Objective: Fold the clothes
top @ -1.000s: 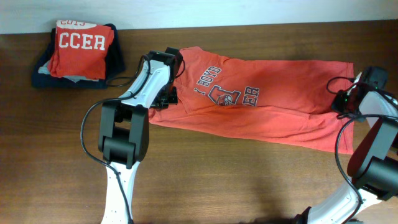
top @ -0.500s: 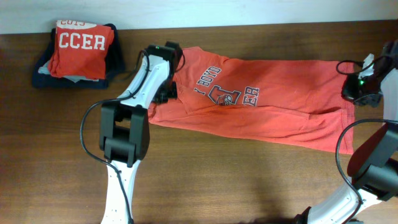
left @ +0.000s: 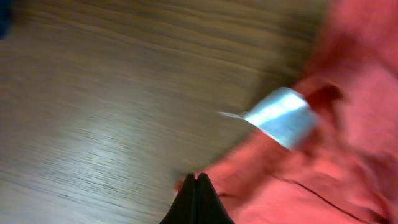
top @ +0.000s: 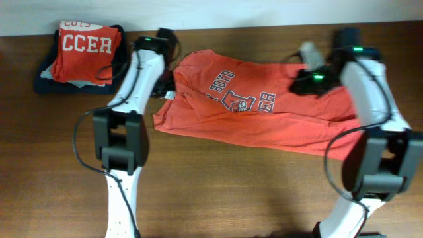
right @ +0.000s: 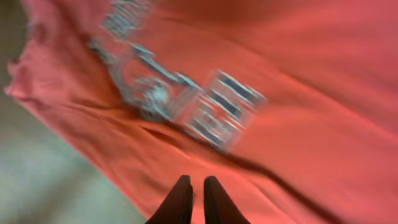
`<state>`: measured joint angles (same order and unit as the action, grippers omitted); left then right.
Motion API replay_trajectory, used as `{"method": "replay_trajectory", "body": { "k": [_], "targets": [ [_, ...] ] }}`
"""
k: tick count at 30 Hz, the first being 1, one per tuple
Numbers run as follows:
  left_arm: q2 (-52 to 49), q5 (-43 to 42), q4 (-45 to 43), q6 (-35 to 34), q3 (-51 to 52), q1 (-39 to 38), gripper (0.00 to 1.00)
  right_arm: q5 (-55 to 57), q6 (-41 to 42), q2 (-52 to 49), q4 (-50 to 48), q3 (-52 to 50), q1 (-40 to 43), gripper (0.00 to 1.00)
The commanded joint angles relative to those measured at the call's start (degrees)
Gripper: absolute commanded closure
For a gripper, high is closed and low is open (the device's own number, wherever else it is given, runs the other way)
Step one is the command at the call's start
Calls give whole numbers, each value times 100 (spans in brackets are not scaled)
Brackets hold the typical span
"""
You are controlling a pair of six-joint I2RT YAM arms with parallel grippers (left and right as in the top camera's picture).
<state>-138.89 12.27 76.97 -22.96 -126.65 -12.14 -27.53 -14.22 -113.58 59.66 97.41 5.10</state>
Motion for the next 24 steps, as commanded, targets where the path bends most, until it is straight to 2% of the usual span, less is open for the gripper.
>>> {"method": "replay_trajectory", "body": {
  "k": [1, 5, 8, 10, 11, 12, 13, 16, 17, 24],
  "targets": [
    [7, -282, -13, 109, -70, 579, 94, 330, -9, -66, -437, 55, -1060, 85],
    [9, -911, -149, 684, -70, 1025, 81, 1250, 166, -251, -973, 20, -2057, 80],
    [7, -1596, -313, 1285, -70, 1285, 64, 1773, 273, -431, -1338, 22, -2662, 64],
    [7, -1906, -417, 1644, -70, 1414, 58, 2151, 273, -562, -1565, 22, -3038, 59],
    [7, -1996, -450, 1755, -70, 1467, 52, 2350, 278, -616, -1639, 22, -3185, 55],
    [7, -2009, -461, 1790, -70, 1508, 40, 2605, 350, -691, -1718, 22, -3338, 54],
    [7, -2002, -470, 1790, -70, 1541, 30, 2850, 457, -765, -1784, 22, -3473, 53],
    [7, -2004, -472, 1790, -70, 1606, 13, 3198, 584, -960, -1862, 22, -3729, 54],
    [7, -2000, -474, 1790, -70, 1606, 1, 3204, 623, -999, -1871, 22, -3777, 54],
    [7, -2002, -474, 1790, -70, 1606, 1, 3161, 769, -1292, -1967, 20, -3928, 54]
  ]
}}
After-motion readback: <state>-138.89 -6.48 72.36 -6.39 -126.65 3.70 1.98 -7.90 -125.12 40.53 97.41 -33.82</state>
